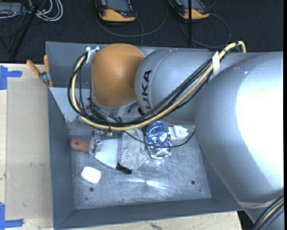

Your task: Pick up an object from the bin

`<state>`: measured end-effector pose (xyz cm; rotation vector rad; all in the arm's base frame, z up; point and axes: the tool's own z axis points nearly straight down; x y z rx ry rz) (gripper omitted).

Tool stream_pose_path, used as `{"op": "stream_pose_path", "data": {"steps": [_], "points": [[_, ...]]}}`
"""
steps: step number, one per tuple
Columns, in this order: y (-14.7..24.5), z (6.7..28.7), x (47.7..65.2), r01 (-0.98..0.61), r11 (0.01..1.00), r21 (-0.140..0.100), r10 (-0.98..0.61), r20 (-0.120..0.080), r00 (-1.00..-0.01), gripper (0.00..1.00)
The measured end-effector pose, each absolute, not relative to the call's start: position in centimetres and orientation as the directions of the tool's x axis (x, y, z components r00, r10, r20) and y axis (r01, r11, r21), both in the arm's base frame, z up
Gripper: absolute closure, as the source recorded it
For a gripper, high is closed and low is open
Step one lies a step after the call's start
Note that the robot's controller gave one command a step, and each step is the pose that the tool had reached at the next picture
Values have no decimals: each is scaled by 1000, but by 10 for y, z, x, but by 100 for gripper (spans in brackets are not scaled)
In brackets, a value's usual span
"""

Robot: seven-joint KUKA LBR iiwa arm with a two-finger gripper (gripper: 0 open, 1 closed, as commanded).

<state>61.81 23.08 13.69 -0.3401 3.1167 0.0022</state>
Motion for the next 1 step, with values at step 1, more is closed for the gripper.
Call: {"op": "stream_pose_path", "data": {"steps": [1], "points": [[244, 75, 609, -405, 914, 2, -405, 6, -914, 100]]}}
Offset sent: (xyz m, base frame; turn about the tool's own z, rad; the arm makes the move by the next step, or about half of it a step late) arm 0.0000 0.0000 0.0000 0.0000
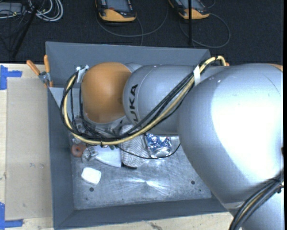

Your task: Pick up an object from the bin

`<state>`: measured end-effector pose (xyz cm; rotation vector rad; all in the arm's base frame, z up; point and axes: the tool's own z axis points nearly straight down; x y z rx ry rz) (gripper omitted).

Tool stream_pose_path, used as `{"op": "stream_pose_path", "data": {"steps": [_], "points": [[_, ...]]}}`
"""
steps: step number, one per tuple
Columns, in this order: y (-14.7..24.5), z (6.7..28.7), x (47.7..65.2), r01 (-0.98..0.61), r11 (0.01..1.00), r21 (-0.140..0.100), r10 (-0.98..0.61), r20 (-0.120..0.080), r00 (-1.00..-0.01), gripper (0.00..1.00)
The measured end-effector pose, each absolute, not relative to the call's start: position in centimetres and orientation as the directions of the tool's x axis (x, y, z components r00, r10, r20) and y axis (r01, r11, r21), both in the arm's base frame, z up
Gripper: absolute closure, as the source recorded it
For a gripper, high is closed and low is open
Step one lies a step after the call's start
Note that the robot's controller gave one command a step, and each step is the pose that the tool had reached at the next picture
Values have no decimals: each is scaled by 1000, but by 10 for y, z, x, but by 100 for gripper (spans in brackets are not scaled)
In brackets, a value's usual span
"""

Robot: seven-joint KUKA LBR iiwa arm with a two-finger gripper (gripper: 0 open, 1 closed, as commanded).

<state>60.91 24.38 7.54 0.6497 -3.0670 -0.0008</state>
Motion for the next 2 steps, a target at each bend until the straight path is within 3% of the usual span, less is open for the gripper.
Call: {"op": "stream_pose_path", "data": {"steps": [1, 2], "points": [[244, 75, 609, -405, 914, 2, -405, 6, -914, 100], [246, 227, 611, -385, 923, 1, -385, -3, -923, 100]]}}
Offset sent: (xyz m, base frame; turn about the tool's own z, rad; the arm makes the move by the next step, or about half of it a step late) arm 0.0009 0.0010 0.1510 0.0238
